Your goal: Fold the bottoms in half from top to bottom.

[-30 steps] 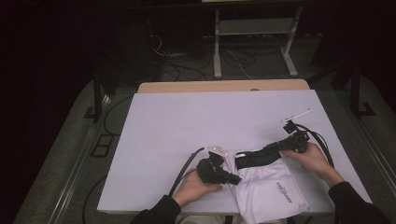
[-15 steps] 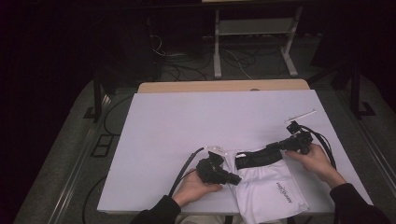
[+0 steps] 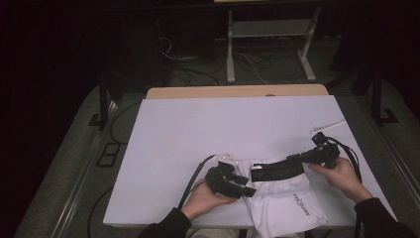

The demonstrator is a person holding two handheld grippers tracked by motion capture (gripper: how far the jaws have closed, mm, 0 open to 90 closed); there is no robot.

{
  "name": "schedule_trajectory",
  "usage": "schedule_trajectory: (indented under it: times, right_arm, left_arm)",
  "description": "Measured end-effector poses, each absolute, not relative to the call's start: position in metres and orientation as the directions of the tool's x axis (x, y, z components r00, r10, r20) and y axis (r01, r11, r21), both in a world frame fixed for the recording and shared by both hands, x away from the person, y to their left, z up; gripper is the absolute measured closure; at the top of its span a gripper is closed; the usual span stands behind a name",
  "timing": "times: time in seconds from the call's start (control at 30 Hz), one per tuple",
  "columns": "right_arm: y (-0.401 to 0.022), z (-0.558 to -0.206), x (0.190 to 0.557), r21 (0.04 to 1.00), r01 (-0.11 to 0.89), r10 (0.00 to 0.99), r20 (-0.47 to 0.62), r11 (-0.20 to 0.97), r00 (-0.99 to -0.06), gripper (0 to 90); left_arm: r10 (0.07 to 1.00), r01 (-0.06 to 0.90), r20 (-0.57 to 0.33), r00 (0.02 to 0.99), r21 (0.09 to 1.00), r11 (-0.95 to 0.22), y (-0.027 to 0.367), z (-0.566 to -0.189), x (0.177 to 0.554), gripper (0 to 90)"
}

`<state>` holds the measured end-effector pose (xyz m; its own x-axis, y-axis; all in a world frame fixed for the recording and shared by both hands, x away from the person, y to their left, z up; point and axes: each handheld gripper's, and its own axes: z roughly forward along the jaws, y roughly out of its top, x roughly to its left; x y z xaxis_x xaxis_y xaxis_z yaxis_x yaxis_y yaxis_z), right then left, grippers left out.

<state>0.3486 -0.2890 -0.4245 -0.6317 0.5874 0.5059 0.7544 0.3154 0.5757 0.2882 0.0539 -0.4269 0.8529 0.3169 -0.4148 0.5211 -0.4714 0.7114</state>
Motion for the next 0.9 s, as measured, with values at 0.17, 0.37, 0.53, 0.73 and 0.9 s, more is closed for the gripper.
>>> schedule_trajectory:
  times: [0.17, 0.37, 0.53, 0.73, 0.9]
  right_arm:
    - [-0.291, -0.421, 0.342, 0.589, 0.748, 0.579, 0.509, 0.306, -0.637, 86.1]
    - [-0.294, -0.418, 0.333, 0.602, 0.739, 0.561, 0.514, 0.303, -0.649, 86.1]
    - [-0.296, -0.415, 0.326, 0.609, 0.730, 0.545, 0.515, 0.311, -0.662, 86.1]
    - [-0.297, -0.414, 0.315, 0.621, 0.717, 0.527, 0.513, 0.318, -0.678, 86.1]
    - [-0.299, -0.416, 0.308, 0.622, 0.714, 0.518, 0.516, 0.322, -0.683, 86.1]
  left_arm:
    - [0.324, 0.525, -0.416, 0.849, 0.731, -0.436, 0.059, -0.424, 0.290, 36.0]
    - [0.348, 0.534, -0.415, 0.841, 0.743, -0.405, 0.063, -0.422, 0.294, 31.4]
    - [0.377, 0.533, -0.399, 0.836, 0.753, -0.386, 0.065, -0.421, 0.298, 25.2]
    - [0.419, 0.536, -0.385, 0.823, 0.772, -0.343, 0.072, -0.419, 0.304, 19.0]
    - [0.444, 0.535, -0.375, 0.814, 0.781, -0.321, 0.077, -0.419, 0.307, 14.8]
